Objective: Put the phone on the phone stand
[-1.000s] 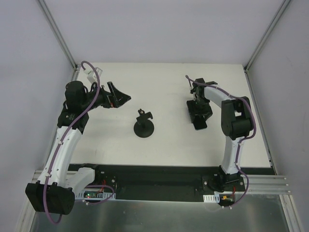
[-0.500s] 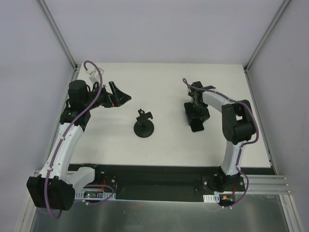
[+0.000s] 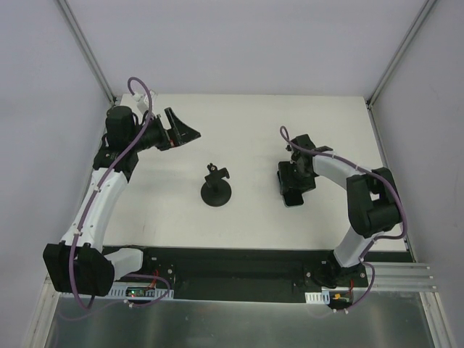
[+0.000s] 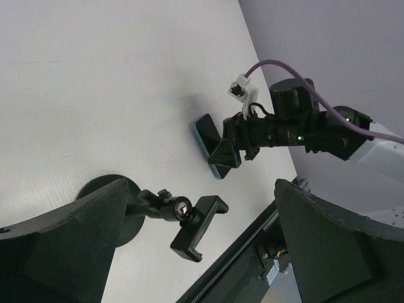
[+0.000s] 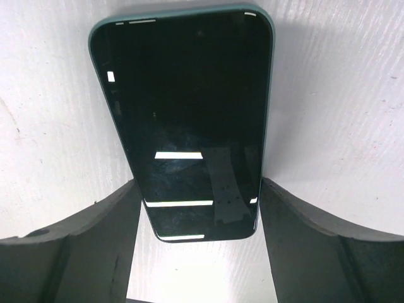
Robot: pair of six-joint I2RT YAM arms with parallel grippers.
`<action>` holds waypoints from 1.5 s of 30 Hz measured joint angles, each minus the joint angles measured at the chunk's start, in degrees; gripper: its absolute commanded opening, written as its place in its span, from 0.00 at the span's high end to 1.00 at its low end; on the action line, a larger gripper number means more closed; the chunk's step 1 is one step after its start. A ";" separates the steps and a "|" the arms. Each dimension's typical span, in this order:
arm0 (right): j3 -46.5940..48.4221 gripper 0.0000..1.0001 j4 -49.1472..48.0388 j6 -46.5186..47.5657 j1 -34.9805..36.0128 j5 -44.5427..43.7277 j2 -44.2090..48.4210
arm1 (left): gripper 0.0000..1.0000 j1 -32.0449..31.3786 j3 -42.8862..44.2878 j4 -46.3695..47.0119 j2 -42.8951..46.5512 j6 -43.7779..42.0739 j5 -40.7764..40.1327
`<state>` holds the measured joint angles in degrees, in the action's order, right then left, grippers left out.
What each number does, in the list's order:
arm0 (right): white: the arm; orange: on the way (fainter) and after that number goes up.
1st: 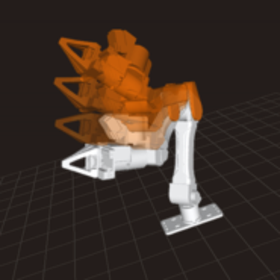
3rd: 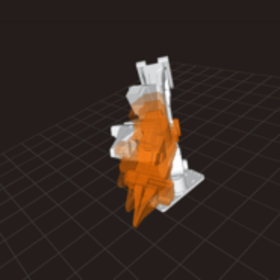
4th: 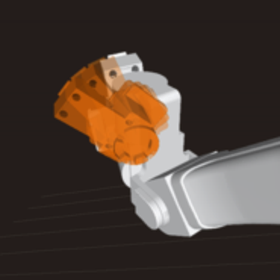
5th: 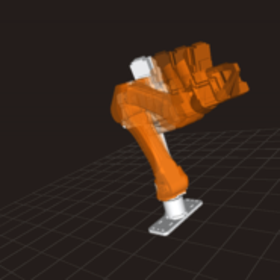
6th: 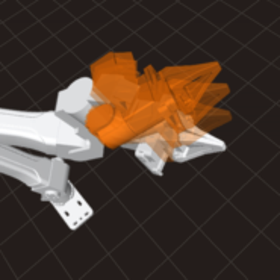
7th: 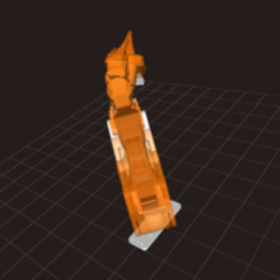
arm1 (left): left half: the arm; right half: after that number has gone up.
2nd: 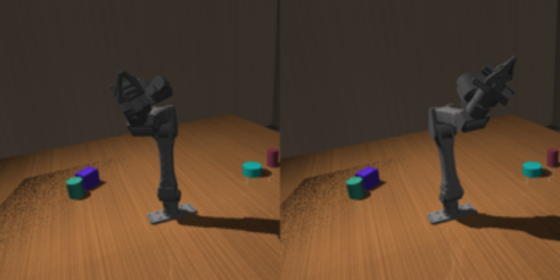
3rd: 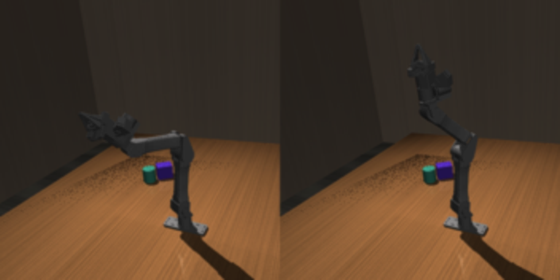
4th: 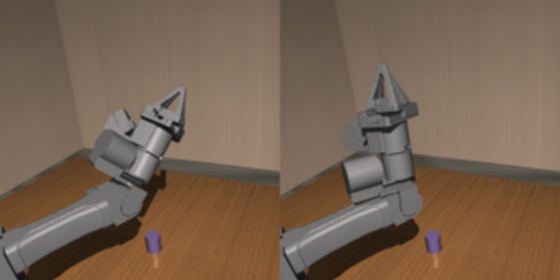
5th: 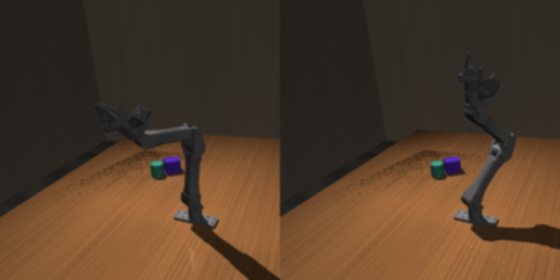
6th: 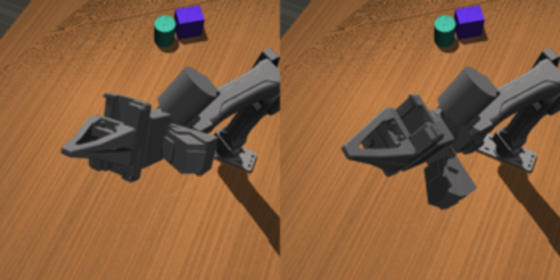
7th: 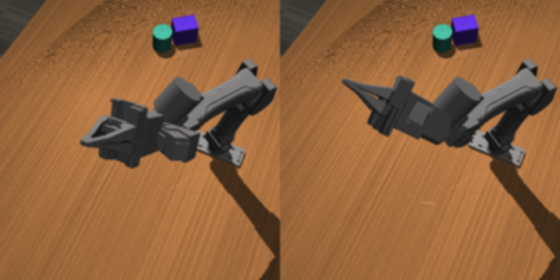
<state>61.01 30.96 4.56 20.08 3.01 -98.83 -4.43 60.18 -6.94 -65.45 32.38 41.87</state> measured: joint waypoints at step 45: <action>-7.82 0.99 -31.91 -3.34 39.78 -18.25 36.02 | 0.30 -22.64 0.15 1.95 2.60 -9.29 -0.48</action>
<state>53.19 -0.95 1.21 59.86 -15.25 -62.81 -27.07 60.34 -4.99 -62.85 23.09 41.39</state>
